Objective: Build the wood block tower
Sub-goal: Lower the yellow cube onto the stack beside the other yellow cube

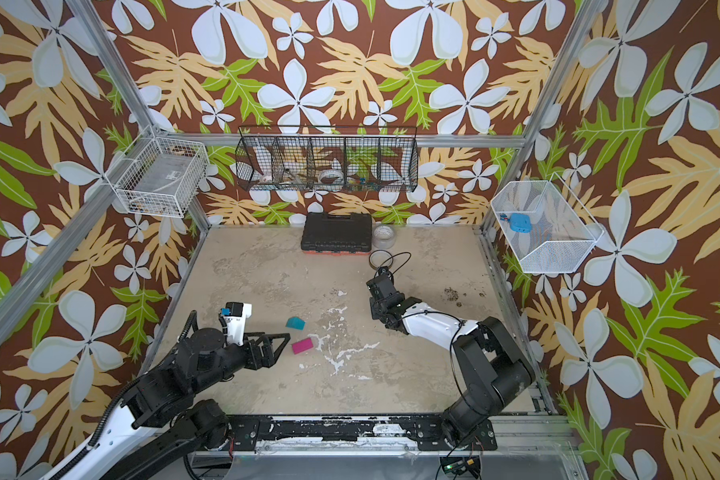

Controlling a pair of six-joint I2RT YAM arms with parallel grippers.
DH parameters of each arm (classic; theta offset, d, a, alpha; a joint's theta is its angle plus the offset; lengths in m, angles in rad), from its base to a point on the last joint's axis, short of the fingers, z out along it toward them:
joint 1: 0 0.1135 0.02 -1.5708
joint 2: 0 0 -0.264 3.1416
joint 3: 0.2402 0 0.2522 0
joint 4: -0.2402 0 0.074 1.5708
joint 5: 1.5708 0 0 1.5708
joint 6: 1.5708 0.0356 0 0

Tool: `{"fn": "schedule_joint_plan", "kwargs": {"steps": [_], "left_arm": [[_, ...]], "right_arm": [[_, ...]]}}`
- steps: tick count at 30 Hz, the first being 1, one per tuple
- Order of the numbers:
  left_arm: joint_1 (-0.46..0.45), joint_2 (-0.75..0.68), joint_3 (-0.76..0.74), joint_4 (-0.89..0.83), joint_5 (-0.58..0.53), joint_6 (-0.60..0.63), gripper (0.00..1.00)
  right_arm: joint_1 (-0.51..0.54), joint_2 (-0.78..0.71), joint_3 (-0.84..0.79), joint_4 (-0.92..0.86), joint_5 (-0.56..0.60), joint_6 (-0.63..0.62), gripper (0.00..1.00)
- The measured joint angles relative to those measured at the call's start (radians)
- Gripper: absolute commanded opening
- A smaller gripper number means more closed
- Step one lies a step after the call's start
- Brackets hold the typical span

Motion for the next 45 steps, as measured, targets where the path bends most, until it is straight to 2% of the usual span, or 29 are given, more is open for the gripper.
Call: {"fn": "schedule_joint_plan", "kwargs": {"steps": [16, 37, 41, 45], "left_arm": [[0.000, -0.002, -0.003, 0.000, 0.001, 0.000, 1.00], [0.000, -0.006, -0.003, 0.000, 0.001, 0.000, 1.00], [0.000, -0.009, -0.003, 0.000, 0.001, 0.000, 1.00], [0.000, -0.009, -0.003, 0.000, 0.001, 0.000, 1.00]], "right_arm": [[-0.006, 0.010, 0.006, 0.003, 0.003, 0.002, 0.22], [-0.006, -0.022, -0.019, 0.001, -0.023, 0.029, 0.22], [-0.006, -0.022, -0.019, -0.002, -0.023, 0.034, 0.32], [-0.006, -0.022, -0.019, -0.004, -0.023, 0.033, 0.34]]}}
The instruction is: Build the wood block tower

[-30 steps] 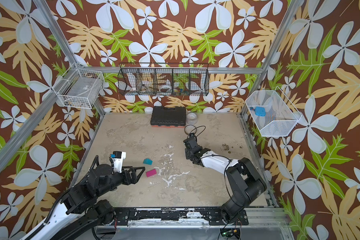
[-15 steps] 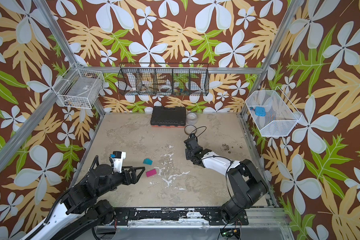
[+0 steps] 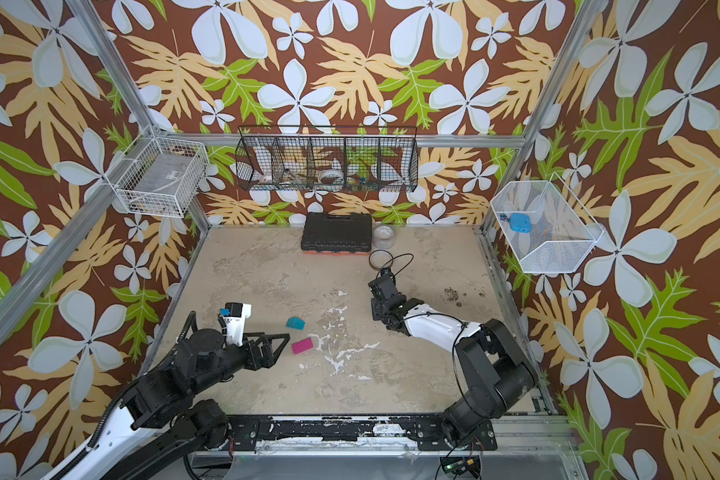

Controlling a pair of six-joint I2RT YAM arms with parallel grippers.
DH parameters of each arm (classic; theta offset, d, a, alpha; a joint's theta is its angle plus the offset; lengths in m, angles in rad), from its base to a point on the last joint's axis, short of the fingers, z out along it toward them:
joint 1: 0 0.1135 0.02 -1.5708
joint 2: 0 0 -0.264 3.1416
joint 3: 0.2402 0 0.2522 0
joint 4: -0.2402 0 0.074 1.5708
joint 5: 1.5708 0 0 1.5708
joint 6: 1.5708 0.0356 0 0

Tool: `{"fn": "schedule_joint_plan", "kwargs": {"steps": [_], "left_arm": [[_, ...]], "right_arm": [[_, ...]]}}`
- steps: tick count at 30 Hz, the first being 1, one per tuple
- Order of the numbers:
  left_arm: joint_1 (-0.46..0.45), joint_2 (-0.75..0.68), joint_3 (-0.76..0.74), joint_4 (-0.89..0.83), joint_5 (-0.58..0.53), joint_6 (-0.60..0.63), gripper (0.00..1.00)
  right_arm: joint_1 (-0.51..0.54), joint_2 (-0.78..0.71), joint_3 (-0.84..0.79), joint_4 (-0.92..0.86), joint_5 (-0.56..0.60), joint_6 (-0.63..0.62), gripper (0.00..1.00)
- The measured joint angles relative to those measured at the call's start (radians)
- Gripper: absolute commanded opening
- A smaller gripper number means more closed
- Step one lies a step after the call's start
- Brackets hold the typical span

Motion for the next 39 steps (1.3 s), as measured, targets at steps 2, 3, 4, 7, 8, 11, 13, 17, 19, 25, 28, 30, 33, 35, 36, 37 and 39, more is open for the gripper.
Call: {"fn": "schedule_joint_plan", "kwargs": {"steps": [2, 3, 4, 7, 8, 11, 13, 17, 19, 25, 28, 30, 33, 35, 36, 37, 39], "left_arm": [[0.000, 0.000, 0.000, 0.000, 0.000, 0.000, 1.00], [0.000, 0.000, 0.000, 0.000, 0.000, 0.000, 1.00], [0.000, -0.001, 0.000, 0.000, 0.000, 0.000, 1.00], [0.000, -0.002, 0.000, 0.000, 0.000, 0.000, 1.00], [0.000, -0.002, 0.000, 0.000, 0.000, 0.000, 1.00], [0.000, -0.002, 0.000, 0.000, 0.000, 0.000, 1.00], [0.000, -0.002, 0.000, 0.000, 0.000, 0.000, 1.00], [0.000, -0.002, 0.000, 0.000, 0.000, 0.000, 1.00], [0.000, -0.003, 0.000, 0.000, 0.000, 0.000, 1.00], [0.000, -0.004, 0.000, 0.000, 0.000, 0.000, 1.00], [0.000, -0.004, -0.002, 0.000, 0.000, 0.000, 1.00], [0.000, -0.004, -0.002, 0.000, 0.000, 0.000, 1.00], [0.000, -0.004, -0.002, 0.000, 0.000, 0.000, 1.00], [0.000, -0.004, -0.002, 0.000, 0.000, 0.000, 1.00], [0.000, -0.004, -0.002, 0.000, 0.000, 0.000, 1.00], [0.000, -0.004, -0.002, 0.000, 0.000, 0.000, 1.00], [0.000, -0.004, -0.002, 0.000, 0.000, 0.000, 1.00]], "right_arm": [[0.000, 0.000, 0.000, 0.000, 0.000, 0.000, 0.34], [0.000, 0.000, 0.000, 0.000, 0.000, 0.000, 0.35], [0.000, 0.000, 0.000, -0.001, 0.000, 0.000, 0.35], [0.000, -0.004, 0.000, -0.001, 0.000, 0.001, 0.35], [0.000, -0.007, 0.000, -0.001, 0.000, 0.002, 0.35], [0.000, -0.014, -0.002, -0.002, 0.000, 0.004, 0.37], [0.000, -0.020, -0.005, -0.002, 0.001, 0.008, 0.37], [0.000, -0.026, -0.007, -0.008, 0.001, 0.011, 0.37], [0.000, -0.030, -0.007, -0.008, 0.002, 0.011, 0.37], [0.000, -0.053, -0.007, -0.009, -0.010, 0.014, 0.38], [0.000, -0.071, -0.007, -0.019, -0.018, 0.014, 0.42], [0.000, -0.089, -0.007, -0.029, -0.019, 0.014, 0.45], [0.000, -0.125, -0.008, -0.040, -0.023, 0.014, 0.54], [0.000, -0.161, -0.016, -0.042, -0.040, 0.014, 0.63], [0.000, -0.178, -0.022, -0.042, -0.043, 0.013, 0.66], [0.000, -0.197, -0.029, -0.042, -0.047, 0.013, 0.71], [0.000, -0.230, -0.042, -0.044, -0.048, 0.008, 0.79]]}}
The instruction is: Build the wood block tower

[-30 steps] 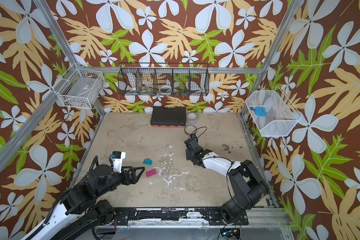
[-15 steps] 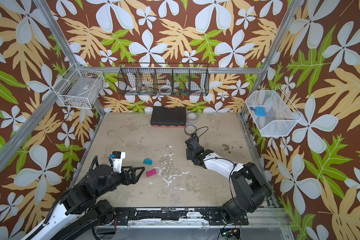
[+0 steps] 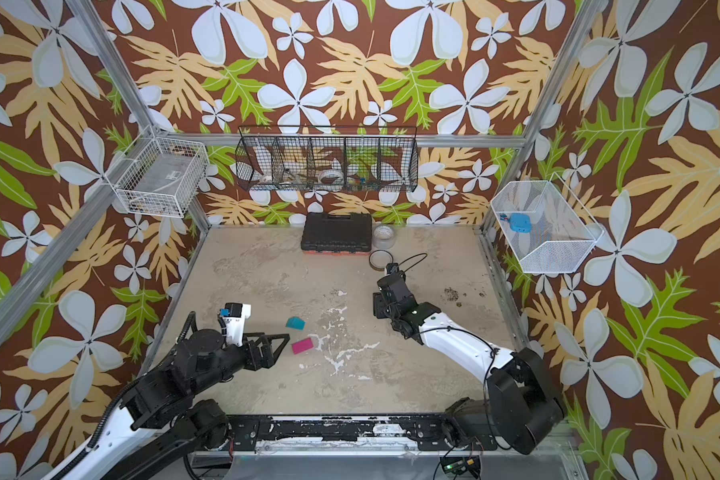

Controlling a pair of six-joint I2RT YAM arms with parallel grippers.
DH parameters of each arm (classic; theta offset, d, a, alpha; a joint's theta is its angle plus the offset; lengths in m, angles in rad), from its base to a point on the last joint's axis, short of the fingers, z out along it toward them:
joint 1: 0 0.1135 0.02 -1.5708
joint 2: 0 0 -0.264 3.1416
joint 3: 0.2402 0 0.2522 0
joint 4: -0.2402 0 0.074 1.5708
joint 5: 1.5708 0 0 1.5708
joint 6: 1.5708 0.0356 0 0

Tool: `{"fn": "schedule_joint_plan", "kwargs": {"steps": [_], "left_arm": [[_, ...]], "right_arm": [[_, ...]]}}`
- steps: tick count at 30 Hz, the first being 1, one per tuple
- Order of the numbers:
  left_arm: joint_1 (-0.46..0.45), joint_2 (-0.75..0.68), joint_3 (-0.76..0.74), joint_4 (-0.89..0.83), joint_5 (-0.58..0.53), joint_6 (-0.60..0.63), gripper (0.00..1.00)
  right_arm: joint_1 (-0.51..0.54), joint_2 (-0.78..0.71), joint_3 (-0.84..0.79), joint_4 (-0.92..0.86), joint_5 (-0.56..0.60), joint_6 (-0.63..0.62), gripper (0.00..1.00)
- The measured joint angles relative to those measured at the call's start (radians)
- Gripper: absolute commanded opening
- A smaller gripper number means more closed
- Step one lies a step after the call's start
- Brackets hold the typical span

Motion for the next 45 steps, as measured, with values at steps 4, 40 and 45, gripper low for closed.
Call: {"fn": "schedule_joint_plan", "kwargs": {"steps": [4, 40, 45], "left_arm": [[0.000, 0.000, 0.000, 0.000, 0.000, 0.000, 1.00], [0.000, -0.002, -0.002, 0.000, 0.000, 0.000, 1.00], [0.000, -0.003, -0.002, 0.000, 0.000, 0.000, 1.00]], "right_arm": [[0.000, -0.045, -0.023, 0.002, 0.007, -0.013, 0.91], [-0.056, 0.146, -0.022, 0.072, 0.024, -0.043, 0.95], [-0.068, 0.175, -0.018, 0.080, 0.010, -0.043, 0.90]]}}
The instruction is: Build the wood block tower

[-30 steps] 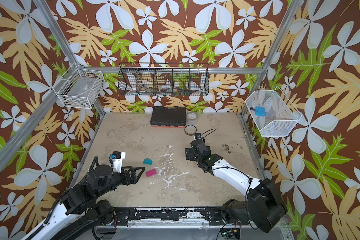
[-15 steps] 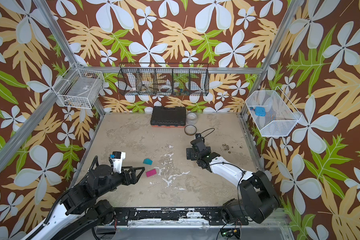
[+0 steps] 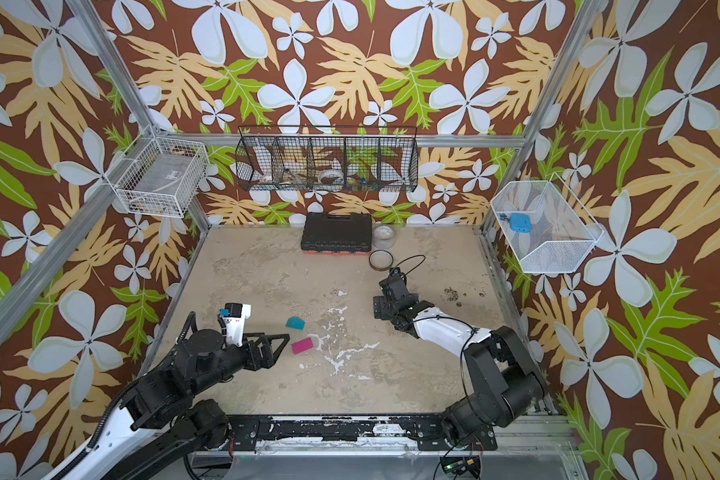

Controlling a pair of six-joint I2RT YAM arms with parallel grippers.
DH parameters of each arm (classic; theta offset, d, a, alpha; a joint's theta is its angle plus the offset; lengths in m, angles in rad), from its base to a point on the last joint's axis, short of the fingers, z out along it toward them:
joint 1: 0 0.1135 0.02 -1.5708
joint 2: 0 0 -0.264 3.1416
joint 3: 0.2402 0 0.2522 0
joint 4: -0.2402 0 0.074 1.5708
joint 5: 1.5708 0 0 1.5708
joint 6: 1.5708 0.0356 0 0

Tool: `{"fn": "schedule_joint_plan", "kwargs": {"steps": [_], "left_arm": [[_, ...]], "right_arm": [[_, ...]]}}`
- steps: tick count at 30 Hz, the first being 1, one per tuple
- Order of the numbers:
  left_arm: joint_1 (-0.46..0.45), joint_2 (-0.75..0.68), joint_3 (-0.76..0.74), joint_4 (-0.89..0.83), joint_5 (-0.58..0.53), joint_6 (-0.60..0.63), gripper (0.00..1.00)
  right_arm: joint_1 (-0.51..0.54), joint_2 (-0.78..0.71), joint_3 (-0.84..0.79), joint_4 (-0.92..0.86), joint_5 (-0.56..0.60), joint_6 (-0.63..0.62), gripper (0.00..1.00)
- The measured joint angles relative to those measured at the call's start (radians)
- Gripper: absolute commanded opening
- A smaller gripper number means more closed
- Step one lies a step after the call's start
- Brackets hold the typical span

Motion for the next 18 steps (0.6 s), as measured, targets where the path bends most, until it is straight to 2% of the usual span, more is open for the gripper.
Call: {"fn": "schedule_joint_plan", "kwargs": {"steps": [7, 18], "left_arm": [[0.000, 0.000, -0.002, 0.003, 0.000, 0.000, 1.00], [0.000, 0.000, -0.003, 0.006, 0.000, 0.000, 1.00]], "right_arm": [[-0.002, 0.016, 0.009, 0.007, -0.007, 0.000, 0.79], [-0.006, 0.026, 0.010, 0.007, -0.006, 0.000, 0.69]]}}
